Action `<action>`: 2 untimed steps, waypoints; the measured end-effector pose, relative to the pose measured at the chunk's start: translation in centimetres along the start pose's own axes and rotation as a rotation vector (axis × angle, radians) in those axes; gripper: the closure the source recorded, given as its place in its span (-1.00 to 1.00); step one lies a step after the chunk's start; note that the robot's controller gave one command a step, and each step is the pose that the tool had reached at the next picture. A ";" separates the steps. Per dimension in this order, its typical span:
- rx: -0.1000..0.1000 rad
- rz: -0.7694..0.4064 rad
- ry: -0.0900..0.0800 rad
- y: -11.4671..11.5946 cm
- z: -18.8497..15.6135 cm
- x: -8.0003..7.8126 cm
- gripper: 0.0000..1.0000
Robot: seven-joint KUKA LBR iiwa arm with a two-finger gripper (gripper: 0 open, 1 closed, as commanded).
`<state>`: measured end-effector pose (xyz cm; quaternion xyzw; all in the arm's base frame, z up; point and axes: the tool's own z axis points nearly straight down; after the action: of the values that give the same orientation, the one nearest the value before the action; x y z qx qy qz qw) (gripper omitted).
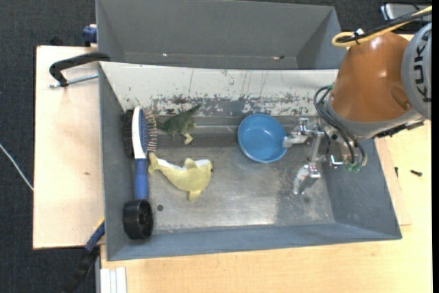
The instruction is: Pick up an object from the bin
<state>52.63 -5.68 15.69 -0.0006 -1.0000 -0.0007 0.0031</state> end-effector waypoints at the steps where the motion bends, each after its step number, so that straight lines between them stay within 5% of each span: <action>1: -0.001 0.078 -0.008 1.7 7.9 -4.8 -1.00; 2: -0.002 0.076 -0.011 1.7 7.2 -4.9 1.00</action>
Offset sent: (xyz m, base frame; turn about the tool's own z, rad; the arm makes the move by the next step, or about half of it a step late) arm 0.0466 0.0149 -0.0759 0.0802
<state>57.50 -3.95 8.43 -0.0385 -0.9993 -0.0015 -0.0026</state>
